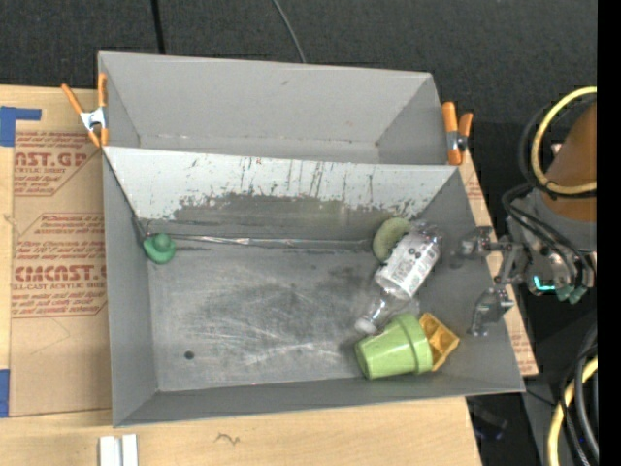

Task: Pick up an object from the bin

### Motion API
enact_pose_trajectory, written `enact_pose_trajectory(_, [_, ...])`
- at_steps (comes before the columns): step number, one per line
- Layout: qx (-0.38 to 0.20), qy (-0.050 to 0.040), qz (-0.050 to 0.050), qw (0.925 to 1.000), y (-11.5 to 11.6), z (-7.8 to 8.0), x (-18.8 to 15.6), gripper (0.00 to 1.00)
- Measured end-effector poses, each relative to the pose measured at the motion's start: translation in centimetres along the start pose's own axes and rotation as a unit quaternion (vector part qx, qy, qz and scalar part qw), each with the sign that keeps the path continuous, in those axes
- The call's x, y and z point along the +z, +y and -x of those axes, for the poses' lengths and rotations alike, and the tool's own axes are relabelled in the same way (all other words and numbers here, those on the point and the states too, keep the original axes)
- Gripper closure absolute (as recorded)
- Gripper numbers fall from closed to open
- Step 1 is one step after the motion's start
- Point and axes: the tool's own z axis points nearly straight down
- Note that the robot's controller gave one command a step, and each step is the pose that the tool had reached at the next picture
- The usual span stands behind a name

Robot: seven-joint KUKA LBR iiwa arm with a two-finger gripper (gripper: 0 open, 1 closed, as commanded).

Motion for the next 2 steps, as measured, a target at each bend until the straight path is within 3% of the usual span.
enact_pose_trajectory(1, [-0.001, -0.0039, -0.001, 1.0000, 0.1, 0.2, -0.4, 0.00])
enact_pose_trajectory(2, [-0.055, -0.0052, -0.001, 0.9985, 1.1, 0.0, 6.2, 0.00])
